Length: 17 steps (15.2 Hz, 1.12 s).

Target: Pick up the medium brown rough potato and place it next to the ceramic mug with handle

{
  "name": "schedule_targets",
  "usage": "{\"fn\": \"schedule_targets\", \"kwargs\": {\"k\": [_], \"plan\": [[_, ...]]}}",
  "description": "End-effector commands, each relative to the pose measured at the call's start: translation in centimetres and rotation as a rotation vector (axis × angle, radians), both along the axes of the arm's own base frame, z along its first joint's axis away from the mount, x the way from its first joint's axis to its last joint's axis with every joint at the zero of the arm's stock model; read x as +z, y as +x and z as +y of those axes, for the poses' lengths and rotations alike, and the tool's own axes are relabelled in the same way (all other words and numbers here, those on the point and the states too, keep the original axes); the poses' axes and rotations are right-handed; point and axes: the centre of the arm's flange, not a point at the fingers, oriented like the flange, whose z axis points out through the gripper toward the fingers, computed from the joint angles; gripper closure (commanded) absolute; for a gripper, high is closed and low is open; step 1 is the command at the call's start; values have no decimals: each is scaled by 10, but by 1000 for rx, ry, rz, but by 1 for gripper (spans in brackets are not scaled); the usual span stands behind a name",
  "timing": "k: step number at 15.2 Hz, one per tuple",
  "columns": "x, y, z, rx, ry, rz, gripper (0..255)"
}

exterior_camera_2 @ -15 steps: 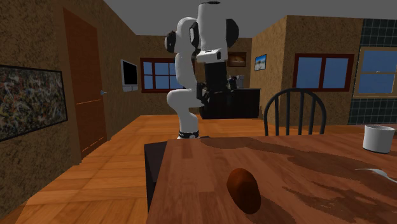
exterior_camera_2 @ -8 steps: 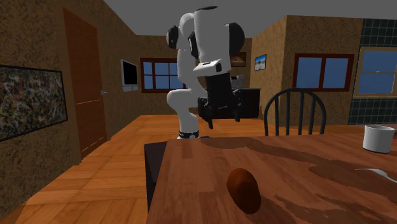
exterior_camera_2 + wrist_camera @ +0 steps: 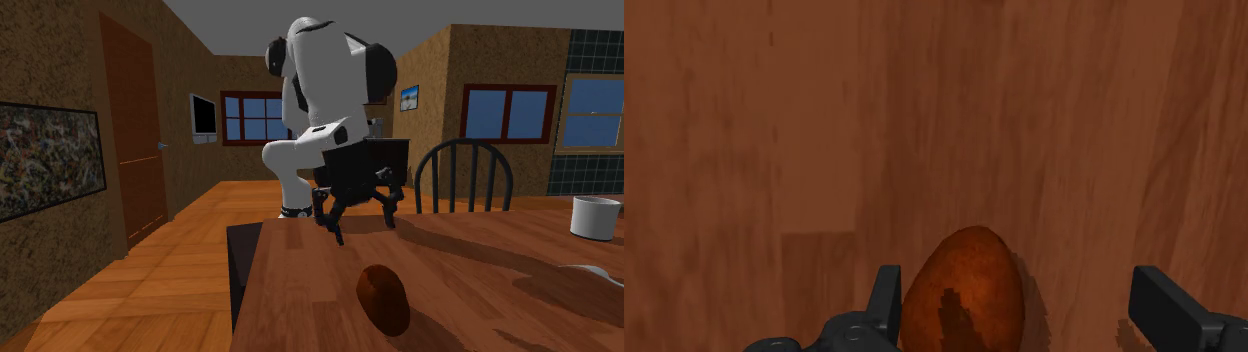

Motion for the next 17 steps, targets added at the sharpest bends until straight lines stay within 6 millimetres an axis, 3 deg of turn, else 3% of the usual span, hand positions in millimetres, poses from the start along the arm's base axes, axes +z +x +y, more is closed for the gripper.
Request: {"fn": "schedule_targets", "kwargs": {"k": [1,6,13,17], "plan": [[-9,23,-12,-30,16,-14,0],[-34,65,-36,-94,50,-42,0],[-72,71,-25,-94,50,-42,0],[-72,71,-25,-94,50,-42,0]]}}
